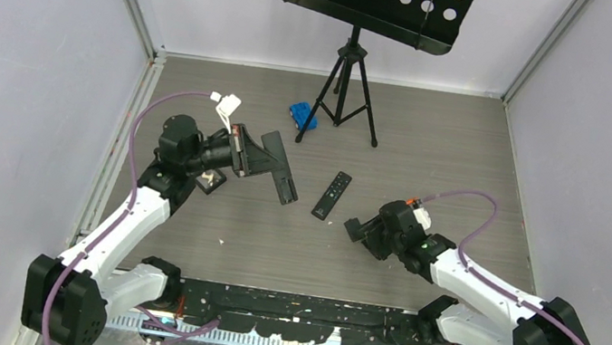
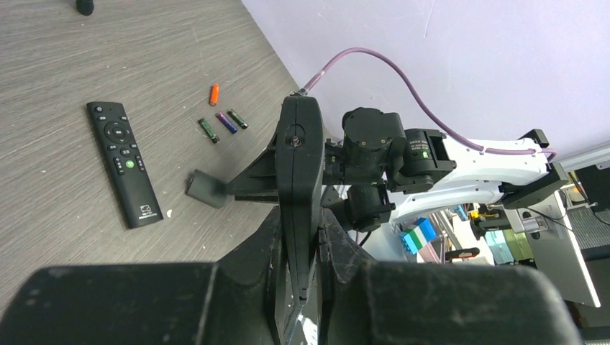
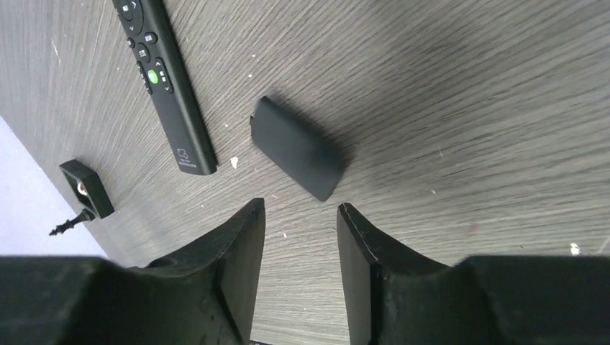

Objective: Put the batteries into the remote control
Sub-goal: Place the battery cover at the center of the board, then adjust the remote control.

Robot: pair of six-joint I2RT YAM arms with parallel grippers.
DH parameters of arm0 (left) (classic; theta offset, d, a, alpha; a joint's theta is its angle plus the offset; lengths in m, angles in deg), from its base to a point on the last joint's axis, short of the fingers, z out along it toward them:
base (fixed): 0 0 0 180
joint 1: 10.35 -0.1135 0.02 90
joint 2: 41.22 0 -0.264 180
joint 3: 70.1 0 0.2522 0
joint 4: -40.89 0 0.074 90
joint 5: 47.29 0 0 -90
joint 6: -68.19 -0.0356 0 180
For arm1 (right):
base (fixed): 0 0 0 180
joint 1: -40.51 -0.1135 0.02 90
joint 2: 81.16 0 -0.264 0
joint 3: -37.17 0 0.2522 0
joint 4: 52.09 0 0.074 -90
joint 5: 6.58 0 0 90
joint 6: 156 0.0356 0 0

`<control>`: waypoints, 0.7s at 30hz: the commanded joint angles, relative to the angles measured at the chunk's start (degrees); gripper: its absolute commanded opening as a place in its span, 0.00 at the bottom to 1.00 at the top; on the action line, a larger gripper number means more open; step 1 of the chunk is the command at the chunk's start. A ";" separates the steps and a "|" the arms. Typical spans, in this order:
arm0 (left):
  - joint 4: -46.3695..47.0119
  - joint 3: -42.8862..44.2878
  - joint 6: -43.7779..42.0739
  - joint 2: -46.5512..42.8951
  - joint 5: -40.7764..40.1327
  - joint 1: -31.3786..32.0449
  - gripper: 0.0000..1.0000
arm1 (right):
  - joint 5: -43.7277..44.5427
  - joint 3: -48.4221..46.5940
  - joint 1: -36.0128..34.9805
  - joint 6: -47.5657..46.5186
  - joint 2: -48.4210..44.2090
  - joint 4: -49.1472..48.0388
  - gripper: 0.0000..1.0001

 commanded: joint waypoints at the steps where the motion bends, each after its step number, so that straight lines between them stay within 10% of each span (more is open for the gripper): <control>1: 3.71 1.52 0.67 -0.23 -0.93 0.40 0.00 | 2.84 -4.41 0.25 -1.80 -0.84 5.67 0.52; 8: 2.77 2.03 -0.28 -1.66 -2.89 0.49 0.00 | 4.60 -11.64 0.25 -13.28 -6.41 8.81 0.65; 21: 7.55 4.53 1.73 -0.15 6.84 1.79 0.00 | -40.76 -17.01 -1.39 -28.47 -3.61 -34.91 0.82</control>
